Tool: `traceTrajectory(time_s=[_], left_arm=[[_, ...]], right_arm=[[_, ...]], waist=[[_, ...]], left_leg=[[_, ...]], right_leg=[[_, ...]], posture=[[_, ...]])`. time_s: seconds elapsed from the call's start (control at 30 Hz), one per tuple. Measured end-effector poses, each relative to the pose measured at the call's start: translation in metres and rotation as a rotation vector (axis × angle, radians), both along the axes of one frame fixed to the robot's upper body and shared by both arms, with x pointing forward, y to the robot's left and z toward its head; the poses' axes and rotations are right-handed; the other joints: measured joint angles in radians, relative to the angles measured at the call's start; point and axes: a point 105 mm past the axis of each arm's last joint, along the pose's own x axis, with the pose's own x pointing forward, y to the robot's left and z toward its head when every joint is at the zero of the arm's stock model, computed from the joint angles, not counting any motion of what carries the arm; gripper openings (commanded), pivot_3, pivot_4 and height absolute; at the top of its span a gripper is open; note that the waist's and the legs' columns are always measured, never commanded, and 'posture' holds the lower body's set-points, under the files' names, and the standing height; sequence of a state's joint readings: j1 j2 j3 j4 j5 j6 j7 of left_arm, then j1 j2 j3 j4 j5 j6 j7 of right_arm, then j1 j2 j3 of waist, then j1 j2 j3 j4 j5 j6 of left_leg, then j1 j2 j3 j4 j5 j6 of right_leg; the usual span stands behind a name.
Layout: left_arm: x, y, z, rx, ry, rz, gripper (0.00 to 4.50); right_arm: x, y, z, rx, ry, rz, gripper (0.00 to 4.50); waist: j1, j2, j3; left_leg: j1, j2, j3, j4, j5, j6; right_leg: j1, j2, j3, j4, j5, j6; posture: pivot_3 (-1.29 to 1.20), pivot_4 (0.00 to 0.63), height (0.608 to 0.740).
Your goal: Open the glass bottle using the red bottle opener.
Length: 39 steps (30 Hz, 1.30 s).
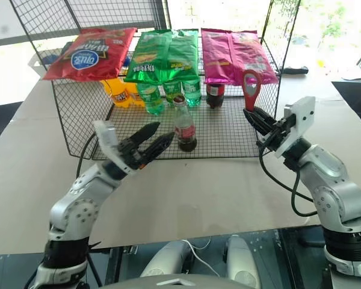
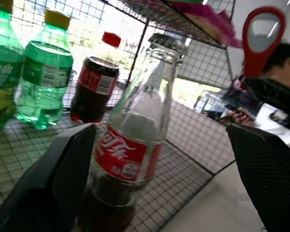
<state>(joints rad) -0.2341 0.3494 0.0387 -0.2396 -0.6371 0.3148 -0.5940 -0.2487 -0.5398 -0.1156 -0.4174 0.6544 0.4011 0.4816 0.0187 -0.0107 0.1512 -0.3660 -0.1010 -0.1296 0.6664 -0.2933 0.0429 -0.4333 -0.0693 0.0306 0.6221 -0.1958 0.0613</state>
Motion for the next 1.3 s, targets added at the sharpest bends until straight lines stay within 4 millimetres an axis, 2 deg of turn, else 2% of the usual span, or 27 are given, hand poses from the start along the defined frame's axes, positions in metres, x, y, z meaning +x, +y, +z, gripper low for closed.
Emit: traceTrajectory(time_s=[0.17, 0.4, 0.77, 0.87, 0.93, 0.97, 1.17, 1.3], left_arm=[[0.029, -0.013, 0.003, 0.068, -0.117, 0.059, 4.46], [0.044, -0.02, -0.01, 0.122, -0.146, 0.035, 4.46], [0.06, -0.038, -0.01, 0.148, -0.179, -0.006, 4.46], [0.06, -0.042, -0.01, 0.146, -0.185, -0.02, 3.7], [0.06, -0.045, -0.012, 0.15, -0.181, -0.037, 2.7], [0.06, -0.045, -0.012, 0.151, -0.182, -0.04, 2.48], [0.054, -0.045, -0.012, 0.166, -0.183, -0.054, 2.51], [0.036, -0.043, -0.01, 0.175, -0.175, -0.105, 2.51]], right_arm=[[0.0, 0.017, -0.005, 0.008, -0.024, 0.016, 0.0], [-0.009, 0.045, -0.003, 0.038, -0.049, 0.061, 0.0], [-0.014, 0.047, -0.018, -0.009, -0.05, 0.024, 0.0], [-0.015, 0.048, -0.021, -0.012, -0.052, 0.029, 0.0], [-0.016, 0.049, -0.021, -0.016, -0.063, 0.029, 0.0], [-0.016, 0.05, -0.021, -0.016, -0.065, 0.028, 0.0], [-0.015, 0.05, -0.022, -0.024, -0.069, 0.024, 0.0], [-0.014, 0.049, -0.022, -0.033, -0.081, 0.007, 0.0]], waist=[[-0.003, 0.0, 0.0], [-0.005, 0.0, 0.0], [-0.005, 0.0, 0.0], [-0.006, 0.0, 0.0], [-0.005, 0.0, 0.0], [-0.006, 0.0, 0.0], [-0.007, 0.0, 0.0], [-0.008, 0.0, 0.0]], left_leg=[[0.0, 0.0, 0.0, 0.0, 0.0, 0.0], [0.0, -0.001, -0.001, 0.0, 0.0, 0.0], [-0.001, -0.001, -0.002, 0.002, 0.0, 0.0], [-0.001, -0.001, -0.002, 0.002, 0.0, 0.0], [0.0, -0.001, -0.002, 0.002, 0.0, 0.0], [0.0, -0.001, -0.002, 0.002, 0.0, 0.0], [-0.001, -0.001, -0.002, 0.002, 0.0, 0.0], [-0.001, -0.001, -0.002, 0.002, 0.0, 0.0]], right_leg=[[0.0, 0.0, 0.0, 0.0, 0.0, 0.0], [0.0, 0.0, 0.0, 0.0, 0.0, 0.0], [0.0, 0.001, -0.002, 0.001, 0.0, 0.0], [0.0, 0.001, -0.002, 0.001, 0.0, 0.0], [0.0, 0.001, -0.002, 0.002, 0.0, 0.0], [0.0, 0.001, -0.002, 0.002, 0.0, 0.0], [0.0, 0.003, -0.001, 0.002, 0.0, 0.0], [-0.002, 0.003, -0.001, 0.002, 0.0, 0.0]], posture=[[0.0, 0.15, 0.734], [0.0, 0.15, 0.734], [0.0, 0.15, 0.734], [0.0, 0.15, 0.734], [0.0, 0.15, 0.734], [0.0, 0.15, 0.734], [0.0, 0.15, 0.734], [0.0, 0.15, 0.734]])
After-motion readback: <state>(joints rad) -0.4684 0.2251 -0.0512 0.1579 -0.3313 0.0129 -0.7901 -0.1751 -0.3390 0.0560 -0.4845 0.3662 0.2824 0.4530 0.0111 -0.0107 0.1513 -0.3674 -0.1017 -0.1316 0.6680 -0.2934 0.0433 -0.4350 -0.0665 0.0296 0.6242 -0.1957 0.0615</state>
